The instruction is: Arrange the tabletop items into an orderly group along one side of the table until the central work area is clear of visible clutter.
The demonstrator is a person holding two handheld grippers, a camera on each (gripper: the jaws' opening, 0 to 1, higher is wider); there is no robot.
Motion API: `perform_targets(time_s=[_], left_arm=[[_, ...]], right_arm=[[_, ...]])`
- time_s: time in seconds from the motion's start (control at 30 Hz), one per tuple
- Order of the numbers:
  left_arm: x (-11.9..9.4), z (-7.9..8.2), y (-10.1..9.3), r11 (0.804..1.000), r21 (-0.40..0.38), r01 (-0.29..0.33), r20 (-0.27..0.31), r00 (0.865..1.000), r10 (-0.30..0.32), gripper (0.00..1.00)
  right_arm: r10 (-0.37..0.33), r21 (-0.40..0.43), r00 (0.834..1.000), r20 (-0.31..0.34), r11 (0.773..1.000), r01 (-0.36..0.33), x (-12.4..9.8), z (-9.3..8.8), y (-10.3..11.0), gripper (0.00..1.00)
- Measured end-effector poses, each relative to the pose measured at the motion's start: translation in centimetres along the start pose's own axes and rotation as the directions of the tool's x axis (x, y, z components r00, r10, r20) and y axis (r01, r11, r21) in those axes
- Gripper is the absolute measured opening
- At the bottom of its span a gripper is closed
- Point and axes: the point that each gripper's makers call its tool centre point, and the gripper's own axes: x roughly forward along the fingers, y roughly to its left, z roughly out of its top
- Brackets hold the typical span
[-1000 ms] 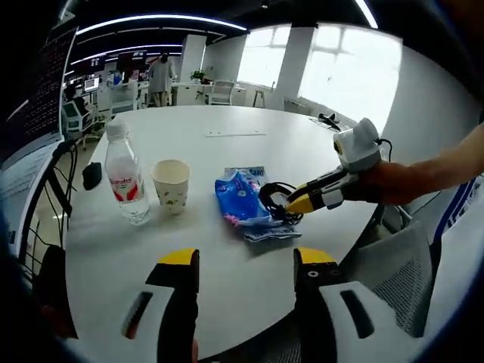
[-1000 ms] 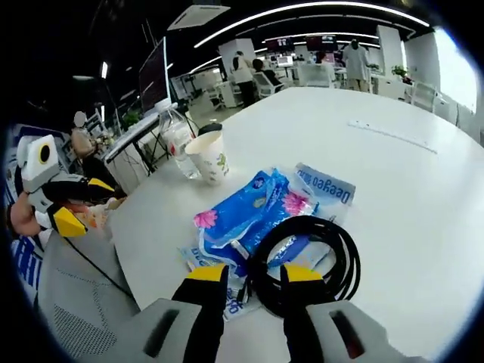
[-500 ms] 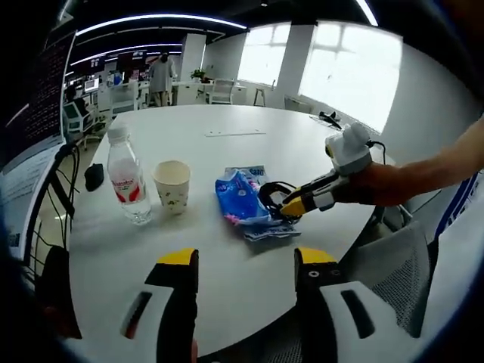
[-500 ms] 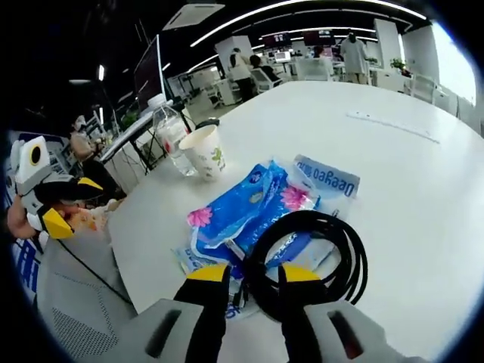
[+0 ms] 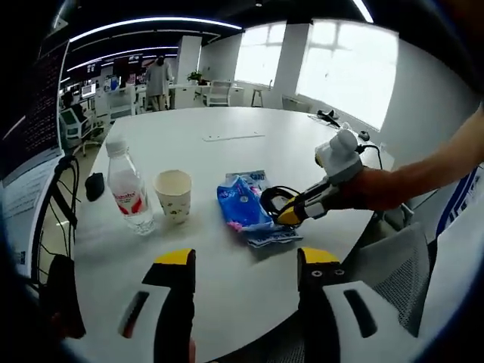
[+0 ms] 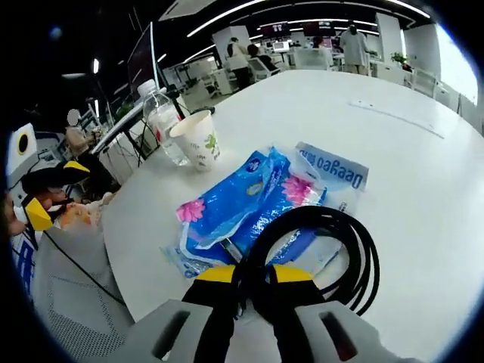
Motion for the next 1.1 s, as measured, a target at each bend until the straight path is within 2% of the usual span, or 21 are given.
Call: perform_targets(time_s=[0.13, 0.67, 1.1], left_arm=[[-0.2, -0.1, 0.2, 1.000, -0.001, -0.007, -0.003, 1.000, 0.007, 0.55], [-0.1, -0.1, 0.2, 1.000, -0.004, -0.009, -0.009, 1.000, 0.009, 0.58], [-0.1, 0.1, 0.0, 1.000, -0.002, -0.011, -0.007, 1.000, 0.011, 0.58]], right_arm=[[0.002, -0.029, 1.000, -0.013, 1.000, -0.003, -0.1, -0.1, 0.0, 0.11], [0.056, -0.003, 0.998, 0.011, 0.998, -0.056, -1.0, 0.4, 0.1, 0.09], [0.077, 0.056, 0.996, 0.047, 0.995, -0.079, -1.7, 0.9, -0.5, 0.09]])
